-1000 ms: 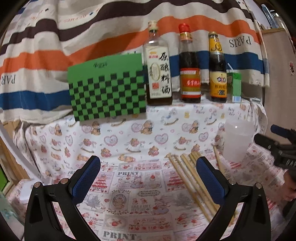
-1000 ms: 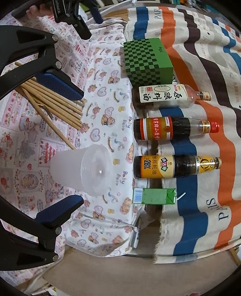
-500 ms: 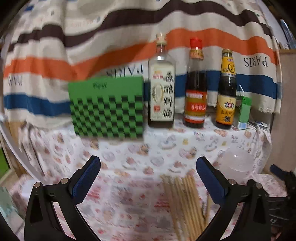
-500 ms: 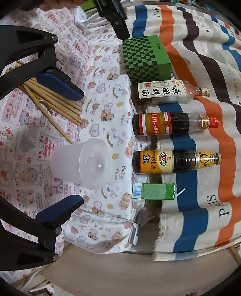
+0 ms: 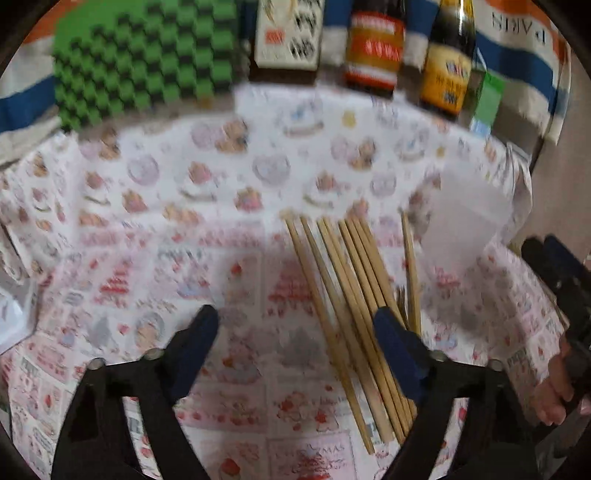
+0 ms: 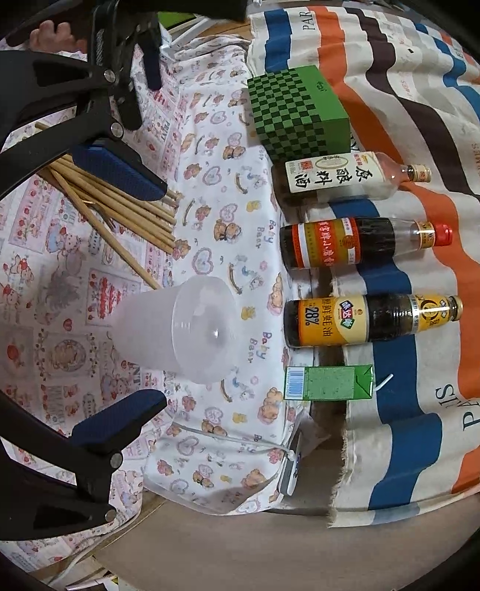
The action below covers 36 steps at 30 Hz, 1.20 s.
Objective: Organize utensils
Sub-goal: 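Lower the left gripper onto the chopstick pile and grasp one chopstick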
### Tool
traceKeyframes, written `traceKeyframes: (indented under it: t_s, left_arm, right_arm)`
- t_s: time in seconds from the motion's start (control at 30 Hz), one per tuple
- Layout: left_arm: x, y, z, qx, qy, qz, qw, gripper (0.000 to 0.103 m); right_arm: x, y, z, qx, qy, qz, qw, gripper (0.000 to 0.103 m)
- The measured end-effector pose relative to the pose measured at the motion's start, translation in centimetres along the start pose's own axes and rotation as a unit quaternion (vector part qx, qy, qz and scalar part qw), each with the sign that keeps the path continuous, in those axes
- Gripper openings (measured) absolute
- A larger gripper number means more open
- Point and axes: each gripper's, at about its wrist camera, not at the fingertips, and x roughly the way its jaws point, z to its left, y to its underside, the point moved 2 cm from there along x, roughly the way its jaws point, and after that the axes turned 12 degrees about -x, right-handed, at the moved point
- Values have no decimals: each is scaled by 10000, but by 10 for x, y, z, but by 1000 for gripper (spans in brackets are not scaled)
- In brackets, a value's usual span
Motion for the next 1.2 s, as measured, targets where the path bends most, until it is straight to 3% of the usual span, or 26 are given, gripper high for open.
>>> traceKeyframes:
  t_s: [0.1,0.17,0.33,0.53,0.57,0.6,0.7,0.77,0.87,0.93,1.03,1.2]
  left_arm:
    - [15,9,-1,-90,-133,498,9986,57]
    - [20,16,-5,-3,-258,628,9977,47]
    - [23,28,-20,283,-358,709,9964,39]
    - [24,29,-24,287,-450,687,9962,27]
    - [24,29,-24,259,-439,683,9964,20]
    - [25,27,-22,242,-415,693,9964,13]
    - [22,24,-12,-66,-240,762,9968,5]
    - [21,22,-7,-195,-202,827,9962,5]
    - [2,17,-9,-65,-407,316,9986,5]
    - [-18,10,-11,-78,-211,-25,9997,5]
    - [-46,1,-9,-232,59,-462,9986,5]
    - [-75,-11,0,-403,151,-1123,9927,5]
  right_arm:
    - [5,2,-2,67,-63,105,9999,101]
    - [7,3,-2,118,-143,168,9997,97]
    - [11,4,-2,141,-224,278,9993,93]
    - [11,5,-2,183,-272,311,9990,89]
    - [11,5,-1,172,-256,318,9990,88]
    - [12,5,-1,144,-219,331,9991,85]
    - [13,5,-1,145,-233,384,9989,73]
    - [15,5,-1,205,-370,461,9980,66]
    - [16,7,0,280,-555,537,9966,54]
    - [18,8,2,274,-644,585,9958,45]
    - [19,9,4,305,-765,655,9945,42]
    - [18,9,8,328,-835,666,9937,39]
